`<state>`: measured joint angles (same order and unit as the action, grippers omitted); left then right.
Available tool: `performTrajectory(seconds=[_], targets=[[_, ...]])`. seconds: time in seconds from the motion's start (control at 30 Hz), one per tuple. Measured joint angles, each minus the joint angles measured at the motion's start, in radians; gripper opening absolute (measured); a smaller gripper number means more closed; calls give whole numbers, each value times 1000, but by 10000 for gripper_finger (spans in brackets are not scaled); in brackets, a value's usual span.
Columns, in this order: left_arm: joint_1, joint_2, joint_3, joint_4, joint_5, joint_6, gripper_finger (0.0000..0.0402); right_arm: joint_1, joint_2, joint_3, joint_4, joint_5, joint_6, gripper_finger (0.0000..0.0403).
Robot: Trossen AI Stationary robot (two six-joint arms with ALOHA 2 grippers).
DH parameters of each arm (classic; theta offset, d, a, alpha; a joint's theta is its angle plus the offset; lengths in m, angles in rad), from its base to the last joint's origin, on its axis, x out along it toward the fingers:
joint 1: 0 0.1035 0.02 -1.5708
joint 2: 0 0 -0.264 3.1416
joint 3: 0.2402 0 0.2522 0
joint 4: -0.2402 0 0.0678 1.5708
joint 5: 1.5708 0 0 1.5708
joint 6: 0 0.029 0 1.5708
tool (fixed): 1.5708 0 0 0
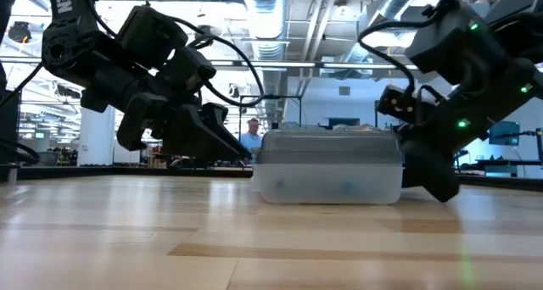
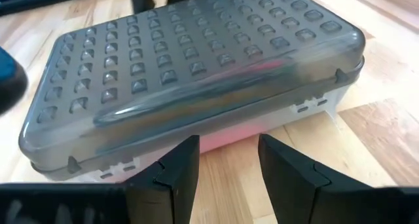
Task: Pick & place school supplies into a supply box
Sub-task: Close the black supply box
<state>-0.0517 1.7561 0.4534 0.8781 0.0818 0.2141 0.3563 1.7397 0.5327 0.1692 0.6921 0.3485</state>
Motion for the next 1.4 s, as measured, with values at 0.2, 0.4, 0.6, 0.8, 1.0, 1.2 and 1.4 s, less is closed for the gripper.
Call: performTrajectory(seconds=[0.2, 0.4, 0.6, 0.8, 1.0, 1.2, 1.4], targets=[[0, 0, 0, -7, -1, -43, 153, 72, 1, -1, 9, -12, 0, 70], [3, 0, 4, -13, -30, -76, 153, 112, 5, -4, 114, -55, -93, 70], [21, 0, 25, -49, -44, -152, 153, 103, 7, -5, 169, -92, -140, 71], [41, 0, 31, -62, -79, -202, 153, 67, 7, -5, 177, -94, -141, 71], [42, 0, 31, -62, -131, -204, 153, 12, 7, -5, 185, -76, -173, 71], [45, 0, 31, -61, -187, -204, 153, -25, 6, -5, 192, -73, -178, 71], [73, 0, 31, -61, -195, -204, 153, -31, 6, -4, 221, -72, -217, 71]])
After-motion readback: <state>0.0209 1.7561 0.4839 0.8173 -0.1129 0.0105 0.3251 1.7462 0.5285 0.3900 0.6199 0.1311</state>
